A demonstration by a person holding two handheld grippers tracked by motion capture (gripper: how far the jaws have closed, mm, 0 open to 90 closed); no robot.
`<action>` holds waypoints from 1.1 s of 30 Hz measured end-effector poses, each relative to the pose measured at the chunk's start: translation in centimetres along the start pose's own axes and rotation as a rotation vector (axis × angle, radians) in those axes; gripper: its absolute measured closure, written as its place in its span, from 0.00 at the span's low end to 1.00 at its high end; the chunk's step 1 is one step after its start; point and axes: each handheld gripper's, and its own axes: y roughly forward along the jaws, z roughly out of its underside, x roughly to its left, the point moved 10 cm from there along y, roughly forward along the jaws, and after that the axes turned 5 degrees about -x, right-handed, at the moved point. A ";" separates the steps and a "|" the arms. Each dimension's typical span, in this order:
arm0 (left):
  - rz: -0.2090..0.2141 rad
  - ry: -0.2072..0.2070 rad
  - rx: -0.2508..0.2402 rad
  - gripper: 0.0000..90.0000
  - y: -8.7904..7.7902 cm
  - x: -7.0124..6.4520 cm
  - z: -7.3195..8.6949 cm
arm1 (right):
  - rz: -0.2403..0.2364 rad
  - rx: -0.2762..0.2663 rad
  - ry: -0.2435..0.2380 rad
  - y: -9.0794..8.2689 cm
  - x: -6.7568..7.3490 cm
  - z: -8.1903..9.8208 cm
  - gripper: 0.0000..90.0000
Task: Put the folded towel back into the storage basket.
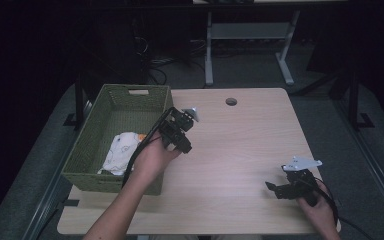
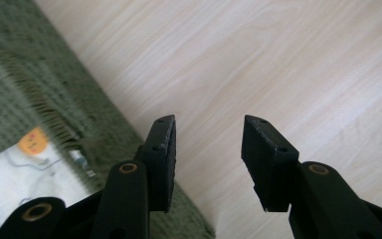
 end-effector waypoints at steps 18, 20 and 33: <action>0.061 0.072 0.020 0.58 2.4 -4.0 -0.5 | 0.005 -0.004 0.002 -0.1 -0.1 0.0 0.15; 0.065 0.074 0.020 0.57 2.7 -4.3 -0.5 | 0.005 -0.003 0.003 -0.1 -0.1 0.0 0.15; 0.083 0.093 0.019 0.48 4.0 -6.2 -0.2 | 0.005 -0.003 0.001 -0.1 -0.1 0.0 0.15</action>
